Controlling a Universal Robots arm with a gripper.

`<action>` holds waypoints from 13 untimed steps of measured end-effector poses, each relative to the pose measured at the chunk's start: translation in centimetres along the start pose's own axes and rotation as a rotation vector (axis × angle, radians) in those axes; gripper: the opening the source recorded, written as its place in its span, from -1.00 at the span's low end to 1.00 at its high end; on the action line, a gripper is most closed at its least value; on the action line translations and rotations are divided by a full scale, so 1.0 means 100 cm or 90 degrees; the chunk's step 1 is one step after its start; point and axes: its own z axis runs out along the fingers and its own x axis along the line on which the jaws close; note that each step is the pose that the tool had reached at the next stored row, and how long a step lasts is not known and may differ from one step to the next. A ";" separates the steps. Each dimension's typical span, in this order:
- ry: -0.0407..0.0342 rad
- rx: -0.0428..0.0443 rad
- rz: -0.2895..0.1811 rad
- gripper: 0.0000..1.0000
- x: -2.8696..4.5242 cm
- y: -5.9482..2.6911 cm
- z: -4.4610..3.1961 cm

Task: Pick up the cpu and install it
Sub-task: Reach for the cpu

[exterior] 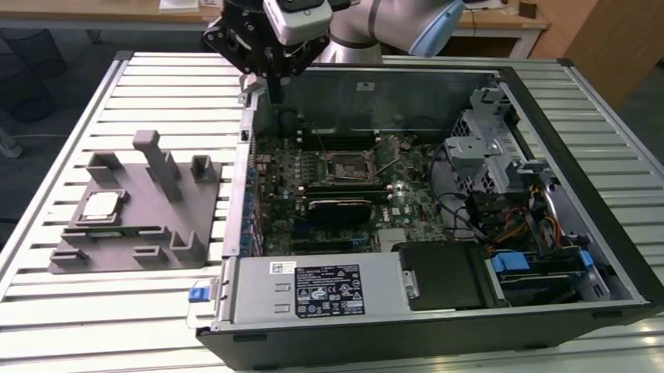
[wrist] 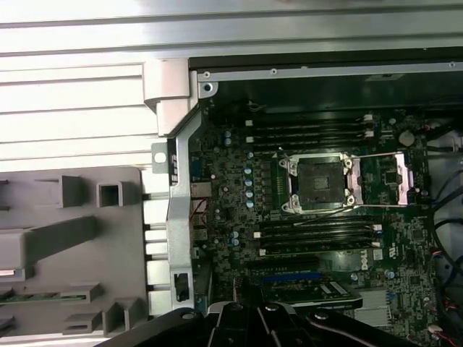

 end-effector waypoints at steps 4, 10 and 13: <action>0.0000 0.0000 0.000 -0.79 0.0022 -0.0002 0.0004; 0.0000 0.0000 0.000 -0.79 0.0051 -0.0004 0.0009; 0.0000 0.0000 0.000 -0.79 0.0064 -0.0005 0.0012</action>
